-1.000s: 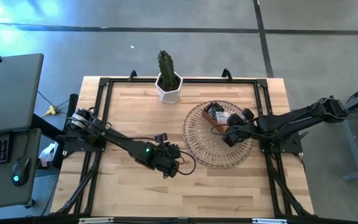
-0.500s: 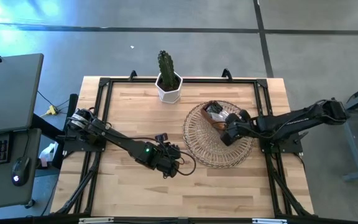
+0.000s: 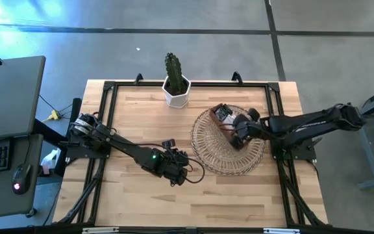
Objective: Pick & Place Tea
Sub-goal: Put the white tea bag into the middle section of the wooden organizer
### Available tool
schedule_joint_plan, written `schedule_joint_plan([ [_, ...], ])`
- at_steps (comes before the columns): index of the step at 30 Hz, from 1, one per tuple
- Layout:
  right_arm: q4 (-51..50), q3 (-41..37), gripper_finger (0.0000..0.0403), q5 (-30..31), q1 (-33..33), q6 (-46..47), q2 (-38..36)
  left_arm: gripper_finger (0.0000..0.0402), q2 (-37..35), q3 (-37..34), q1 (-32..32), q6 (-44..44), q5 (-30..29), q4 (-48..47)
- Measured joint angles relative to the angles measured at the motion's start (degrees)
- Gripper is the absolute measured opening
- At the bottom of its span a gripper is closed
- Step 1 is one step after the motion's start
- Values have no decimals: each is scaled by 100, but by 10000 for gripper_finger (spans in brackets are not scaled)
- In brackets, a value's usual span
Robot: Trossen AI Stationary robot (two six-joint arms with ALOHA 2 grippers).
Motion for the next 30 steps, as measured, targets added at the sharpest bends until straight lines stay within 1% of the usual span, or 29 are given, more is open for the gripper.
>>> schedule_joint_plan([
  [2,99,143,1,294,0,-336,0,143,0,0,0,0,-33,0],
  [4,433,201,1,534,-4,-633,1,143,0,0,0,0,-47,0],
  [7,814,152,0,473,-90,-899,2,143,0,0,1,0,-49,1],
  [12,793,-6,0,383,-146,-754,179,143,0,0,0,0,-47,0],
  [19,802,-228,0,673,-146,-424,843,143,0,0,0,-2,-48,13],
  [21,776,-242,0,628,-155,-335,1041,143,0,0,0,-2,-9,14],
  [24,825,-241,0,340,-154,-255,1190,143,0,0,0,0,5,11],
  [30,831,-230,0,113,-153,-262,1164,143,0,0,0,31,-12,11],
])
